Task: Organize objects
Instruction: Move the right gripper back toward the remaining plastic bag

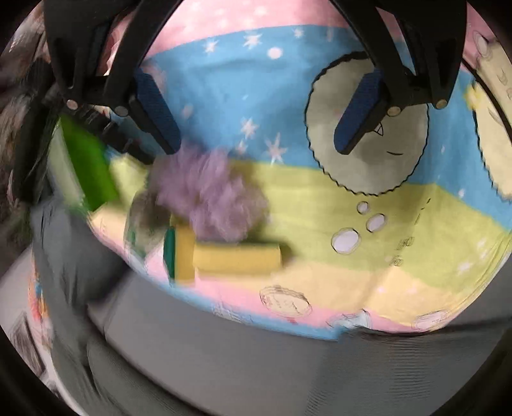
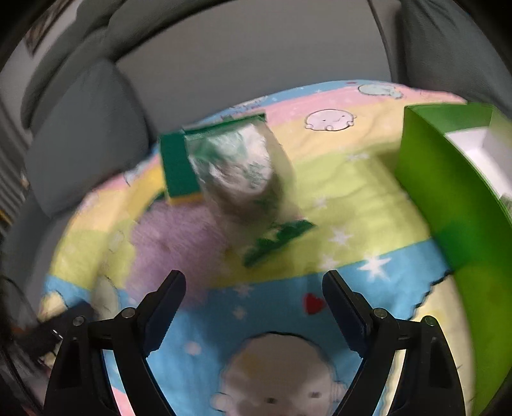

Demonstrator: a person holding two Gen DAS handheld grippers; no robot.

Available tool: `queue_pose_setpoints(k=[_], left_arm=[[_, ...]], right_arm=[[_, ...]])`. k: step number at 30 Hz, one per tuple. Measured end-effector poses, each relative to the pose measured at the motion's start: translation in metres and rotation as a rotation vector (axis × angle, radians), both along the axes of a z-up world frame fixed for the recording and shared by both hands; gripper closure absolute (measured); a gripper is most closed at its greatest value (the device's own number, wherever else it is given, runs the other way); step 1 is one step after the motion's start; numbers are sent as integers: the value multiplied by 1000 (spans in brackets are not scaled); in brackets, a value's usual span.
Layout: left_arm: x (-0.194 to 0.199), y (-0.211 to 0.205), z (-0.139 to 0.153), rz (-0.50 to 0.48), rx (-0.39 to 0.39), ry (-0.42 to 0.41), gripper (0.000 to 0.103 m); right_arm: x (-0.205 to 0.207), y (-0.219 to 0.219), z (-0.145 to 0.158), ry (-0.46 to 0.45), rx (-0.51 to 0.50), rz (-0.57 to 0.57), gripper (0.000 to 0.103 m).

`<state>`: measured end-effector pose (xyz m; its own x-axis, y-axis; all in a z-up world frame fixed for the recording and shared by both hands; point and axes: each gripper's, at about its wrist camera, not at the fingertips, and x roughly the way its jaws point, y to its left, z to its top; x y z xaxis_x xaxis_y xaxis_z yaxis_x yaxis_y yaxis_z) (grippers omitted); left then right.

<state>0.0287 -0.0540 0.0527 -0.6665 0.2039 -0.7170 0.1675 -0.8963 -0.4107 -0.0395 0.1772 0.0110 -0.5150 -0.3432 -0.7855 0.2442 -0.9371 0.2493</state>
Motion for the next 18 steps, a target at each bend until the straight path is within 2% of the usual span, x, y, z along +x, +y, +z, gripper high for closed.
queue_pose_setpoints(k=[2,5,8,13,18], left_arm=[[3,-1,1,-1,33,13,7],[2,-7,-3,63,-8,-24,6],[7,-10,-5,120,-22,-9,6],[0,-3,-14,85,-116,-42,6],[4,-2,-13,75,-147,-33,6]], right_arm=[[5,2,-1,19,41,-23,15],[13,9,-6,0,-6,-20,15],[23,10,-9,8,13,-24,15],[44,-1,-3,74,124,32,15],[63,-2,-1,98,151,53,15]])
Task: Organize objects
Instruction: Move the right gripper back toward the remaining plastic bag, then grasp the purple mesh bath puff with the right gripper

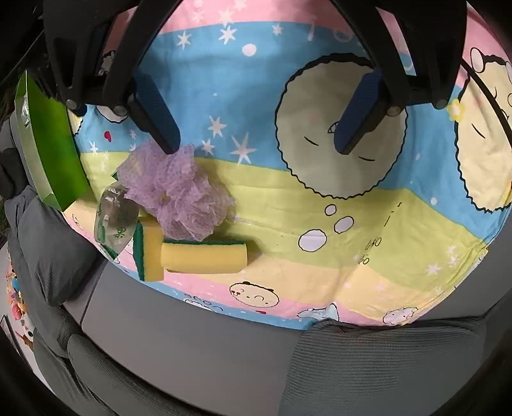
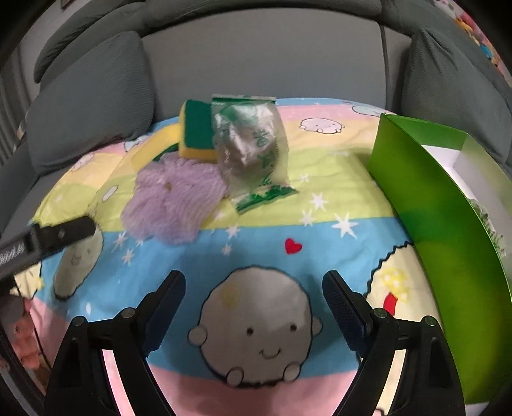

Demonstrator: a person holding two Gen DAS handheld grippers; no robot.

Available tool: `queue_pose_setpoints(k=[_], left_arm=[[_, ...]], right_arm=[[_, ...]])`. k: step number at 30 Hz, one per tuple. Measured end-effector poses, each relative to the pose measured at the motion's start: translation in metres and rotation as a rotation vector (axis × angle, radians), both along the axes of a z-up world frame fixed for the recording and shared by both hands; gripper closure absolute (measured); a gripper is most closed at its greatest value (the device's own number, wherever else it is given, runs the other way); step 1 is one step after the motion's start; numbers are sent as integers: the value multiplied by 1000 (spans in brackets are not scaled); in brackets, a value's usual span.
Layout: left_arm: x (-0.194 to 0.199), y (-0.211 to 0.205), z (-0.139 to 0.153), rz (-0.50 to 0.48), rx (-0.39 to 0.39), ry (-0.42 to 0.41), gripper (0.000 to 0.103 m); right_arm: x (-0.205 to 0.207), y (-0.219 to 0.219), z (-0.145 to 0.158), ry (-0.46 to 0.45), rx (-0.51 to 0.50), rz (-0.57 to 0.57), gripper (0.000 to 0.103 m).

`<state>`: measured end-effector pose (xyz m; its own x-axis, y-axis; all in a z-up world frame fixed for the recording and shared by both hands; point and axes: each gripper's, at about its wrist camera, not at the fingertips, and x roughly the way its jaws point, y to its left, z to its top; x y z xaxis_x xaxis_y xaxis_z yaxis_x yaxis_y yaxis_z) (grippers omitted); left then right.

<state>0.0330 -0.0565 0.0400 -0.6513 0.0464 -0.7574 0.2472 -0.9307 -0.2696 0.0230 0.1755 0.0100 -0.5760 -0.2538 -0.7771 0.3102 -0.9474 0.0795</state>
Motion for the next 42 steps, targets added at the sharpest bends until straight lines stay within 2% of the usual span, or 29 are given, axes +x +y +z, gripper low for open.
queue_pose_setpoints(k=[5,10,14,18,24,27,31,34,38,42], left_arm=[[4,4,3,-16,9,18,6],[4,9,3,-24,-12,22,6],[-2,14,2,-44,1,16,6],[-6,19,1,-54,-17,8,6],[-12,23,4,-64,-9,18,6],[-17,20,5,-64,-4,12,6],[-27,10,6,-61,60,-8,6],[-38,9,5,-74,55,-29,6],[-55,7,-7,-71,69,-74,8],[-58,11,-12,-92,92,-56,13]], right_arm=[[7,3,-9,-7,44,-7,15],[5,5,-11,-14,13,-38,15],[2,6,-5,-11,-12,-40,15],[-1,10,3,3,-55,-33,15],[-12,15,16,-27,-156,-30,15],[-23,10,24,-67,-215,-9,15],[-42,1,36,-146,-291,15,15],[-53,-6,43,-167,-289,15,15],[-70,-24,40,-216,-319,97,24],[-87,-31,26,-232,-259,58,34]])
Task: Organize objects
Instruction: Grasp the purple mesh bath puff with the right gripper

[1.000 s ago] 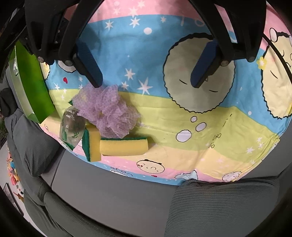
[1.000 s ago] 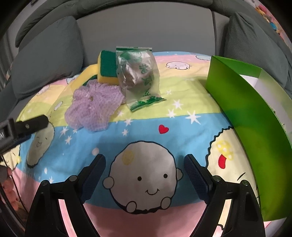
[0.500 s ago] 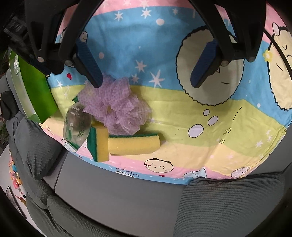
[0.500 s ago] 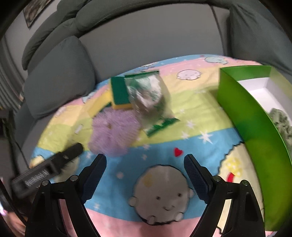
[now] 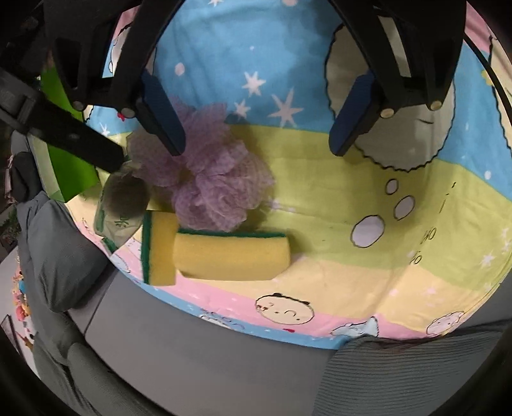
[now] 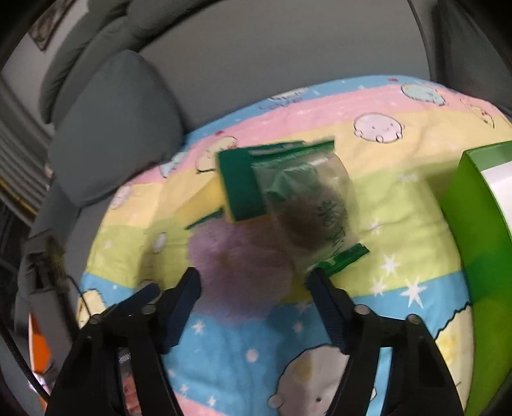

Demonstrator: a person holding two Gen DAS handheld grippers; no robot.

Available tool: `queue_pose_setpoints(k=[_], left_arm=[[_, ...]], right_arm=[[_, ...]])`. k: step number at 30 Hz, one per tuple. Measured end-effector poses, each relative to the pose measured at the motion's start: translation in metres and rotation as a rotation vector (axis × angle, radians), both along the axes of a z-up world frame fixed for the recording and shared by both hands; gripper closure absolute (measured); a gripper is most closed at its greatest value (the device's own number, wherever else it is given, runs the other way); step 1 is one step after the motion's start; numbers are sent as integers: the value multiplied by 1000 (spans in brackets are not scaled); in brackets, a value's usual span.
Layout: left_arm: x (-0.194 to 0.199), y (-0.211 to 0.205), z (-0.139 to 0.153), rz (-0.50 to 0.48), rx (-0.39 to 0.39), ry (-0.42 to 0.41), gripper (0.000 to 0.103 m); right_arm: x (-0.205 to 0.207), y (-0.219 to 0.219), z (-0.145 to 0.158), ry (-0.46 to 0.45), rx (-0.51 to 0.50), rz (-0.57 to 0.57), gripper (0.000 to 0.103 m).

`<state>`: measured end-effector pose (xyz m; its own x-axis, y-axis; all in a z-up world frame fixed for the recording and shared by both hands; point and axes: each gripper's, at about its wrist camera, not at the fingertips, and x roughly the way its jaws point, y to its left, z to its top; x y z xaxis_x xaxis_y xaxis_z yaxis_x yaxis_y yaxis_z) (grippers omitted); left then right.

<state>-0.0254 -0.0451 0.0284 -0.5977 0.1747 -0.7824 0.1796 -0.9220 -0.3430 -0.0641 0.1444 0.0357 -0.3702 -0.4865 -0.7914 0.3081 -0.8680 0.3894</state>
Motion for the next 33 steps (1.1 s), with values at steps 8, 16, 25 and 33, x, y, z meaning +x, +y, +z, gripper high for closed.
queue_pose_setpoints(k=[8,16,25,33], left_arm=[[-6,13,-4,-2,-2,-6,21],[-18,30,-12,-45,-41,-6,25],[-19,46,-13,-92,-70,12,76],[-4,61,3,-132,-66,63,89]], right_arm=[[-16,5,-23,-55,-48,26,41],[-26,13,-38,-112,-83,2,49],[-27,8,-51,-125,-111,29,77],[-10,11,-33,-72,-145,83,79]])
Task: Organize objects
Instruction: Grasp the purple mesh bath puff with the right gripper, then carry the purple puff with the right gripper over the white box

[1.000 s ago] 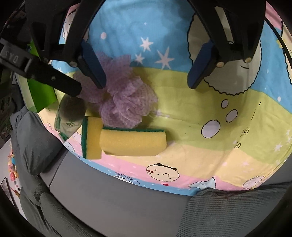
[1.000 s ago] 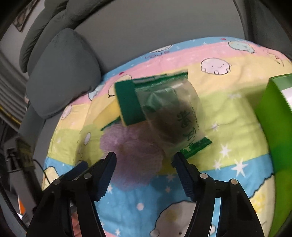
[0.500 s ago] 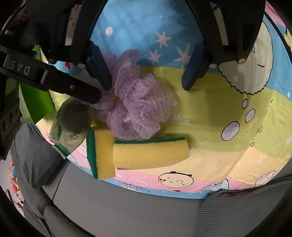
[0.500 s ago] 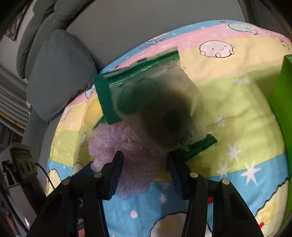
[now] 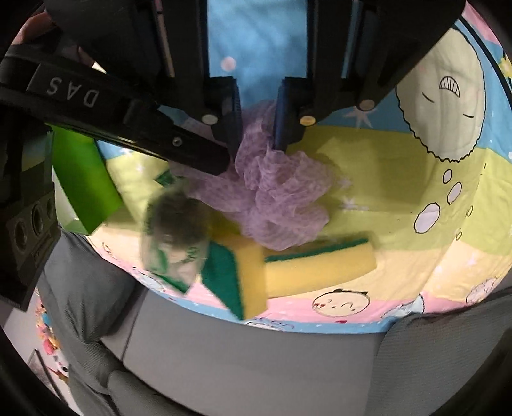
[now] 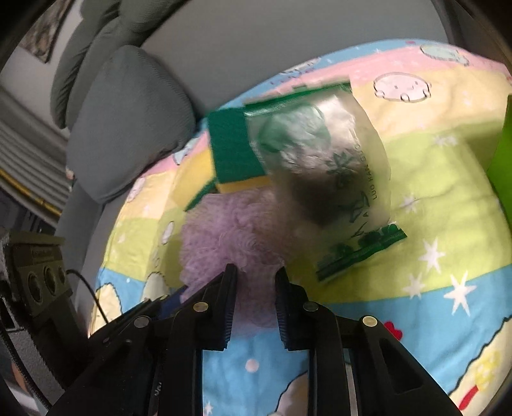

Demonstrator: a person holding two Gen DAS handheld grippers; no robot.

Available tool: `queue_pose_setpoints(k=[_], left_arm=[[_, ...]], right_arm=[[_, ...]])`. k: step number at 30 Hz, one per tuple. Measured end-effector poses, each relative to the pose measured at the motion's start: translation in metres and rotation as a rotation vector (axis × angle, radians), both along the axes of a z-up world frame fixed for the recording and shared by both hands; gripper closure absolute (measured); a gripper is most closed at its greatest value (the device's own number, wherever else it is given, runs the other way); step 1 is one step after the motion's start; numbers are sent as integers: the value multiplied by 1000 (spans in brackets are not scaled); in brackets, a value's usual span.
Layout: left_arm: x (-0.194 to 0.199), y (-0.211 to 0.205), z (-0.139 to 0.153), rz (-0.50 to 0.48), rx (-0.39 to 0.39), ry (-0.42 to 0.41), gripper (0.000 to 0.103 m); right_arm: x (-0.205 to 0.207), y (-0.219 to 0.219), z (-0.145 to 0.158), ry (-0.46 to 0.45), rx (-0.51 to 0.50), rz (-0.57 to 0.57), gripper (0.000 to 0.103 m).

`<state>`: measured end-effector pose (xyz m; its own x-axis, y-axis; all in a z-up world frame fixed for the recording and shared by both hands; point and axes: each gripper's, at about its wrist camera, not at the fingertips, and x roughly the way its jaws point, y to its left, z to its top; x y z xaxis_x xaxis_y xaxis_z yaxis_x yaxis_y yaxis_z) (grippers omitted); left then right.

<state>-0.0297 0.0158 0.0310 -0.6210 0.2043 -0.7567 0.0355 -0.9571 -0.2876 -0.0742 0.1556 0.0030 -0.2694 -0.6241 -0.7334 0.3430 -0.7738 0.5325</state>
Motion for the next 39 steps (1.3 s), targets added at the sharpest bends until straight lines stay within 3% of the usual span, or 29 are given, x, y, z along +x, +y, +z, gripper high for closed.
queue_pose_setpoints(k=[7,16,24,39], left_arm=[[30,18,28,-12,-48,87,91],[63,40,67,-10,-24,195,91],[85,73,96,-13,-92,278,91],[84,137,119,-129,-94,350,91]], right_arm=[[23,22,19,14,-99,-5,79],[60,45,73,163,-108,17,79],[76,70,102,225,-122,12,79],[89,145,133,310,-132,-103,79]])
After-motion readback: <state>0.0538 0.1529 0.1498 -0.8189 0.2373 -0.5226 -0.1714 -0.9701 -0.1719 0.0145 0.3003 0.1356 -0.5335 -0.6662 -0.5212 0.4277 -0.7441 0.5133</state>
